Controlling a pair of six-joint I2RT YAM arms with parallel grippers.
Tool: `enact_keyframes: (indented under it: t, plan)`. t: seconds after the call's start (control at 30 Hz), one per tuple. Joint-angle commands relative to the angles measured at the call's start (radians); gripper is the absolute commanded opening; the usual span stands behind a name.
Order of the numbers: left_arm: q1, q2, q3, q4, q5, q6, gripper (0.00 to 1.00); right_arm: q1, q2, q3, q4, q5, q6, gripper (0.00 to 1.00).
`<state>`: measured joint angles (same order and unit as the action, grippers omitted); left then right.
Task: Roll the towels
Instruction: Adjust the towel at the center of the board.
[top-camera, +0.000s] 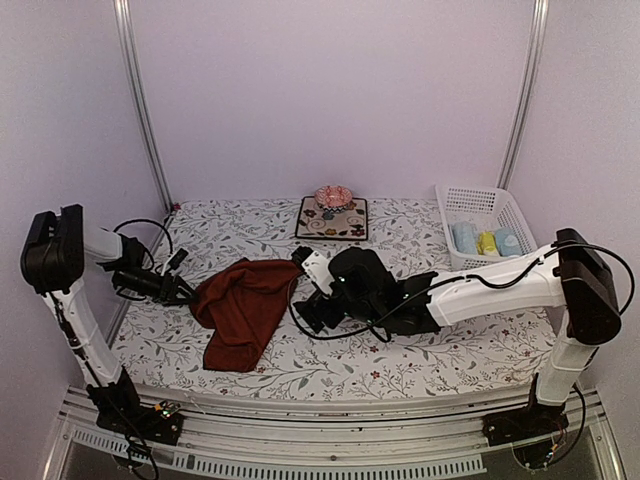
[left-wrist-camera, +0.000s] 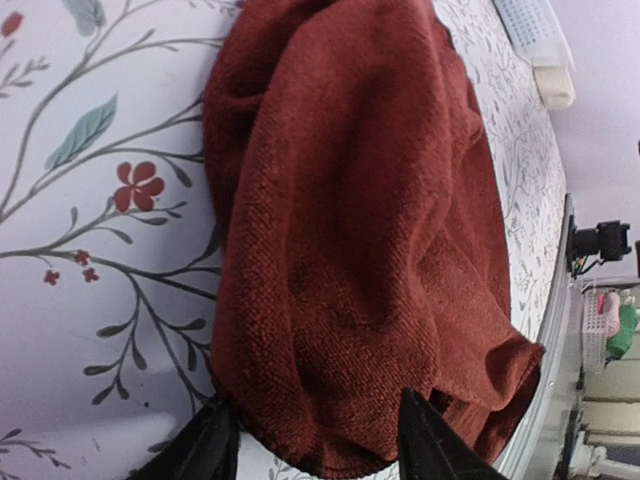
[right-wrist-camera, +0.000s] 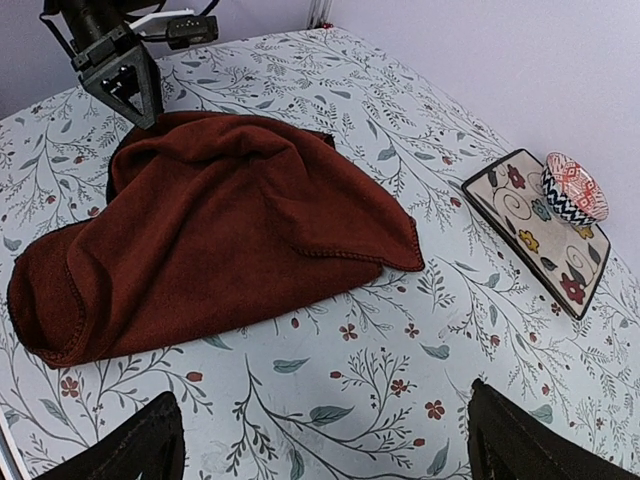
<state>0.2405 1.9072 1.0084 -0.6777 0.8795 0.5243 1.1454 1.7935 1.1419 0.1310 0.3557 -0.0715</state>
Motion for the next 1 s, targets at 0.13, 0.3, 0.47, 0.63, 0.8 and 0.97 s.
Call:
enact_keyframes:
  t: [0.13, 0.3, 0.47, 0.63, 0.8, 0.97]
  plan:
    - [-0.036, 0.093, 0.105, -0.019, 0.053, -0.014, 0.12, 0.005, 0.007, 0.026, -0.010, 0.020, -0.024, 0.98]
    - [-0.110, 0.070, 0.201, -0.022, 0.051, -0.022, 0.00, 0.005, -0.025, 0.001, 0.017, 0.033, -0.040, 0.98]
    - [-0.261, -0.062, 0.327, -0.025, -0.017, 0.043, 0.00, -0.004, -0.095, -0.053, 0.071, 0.034, -0.052, 0.99]
    - [-0.550, -0.211, 0.335, -0.091, -0.099, 0.275, 0.00, -0.050, -0.217, -0.120, 0.112, 0.044, -0.058, 0.99]
    - [-0.776, -0.324, 0.216, -0.145, -0.132, 0.469, 0.00, -0.084, -0.436, -0.219, 0.131, 0.037, -0.081, 1.00]
    - [-0.866, -0.326, 0.129, -0.179, -0.159, 0.543, 0.00, -0.093, -0.622, -0.357, 0.213, 0.035, -0.124, 0.99]
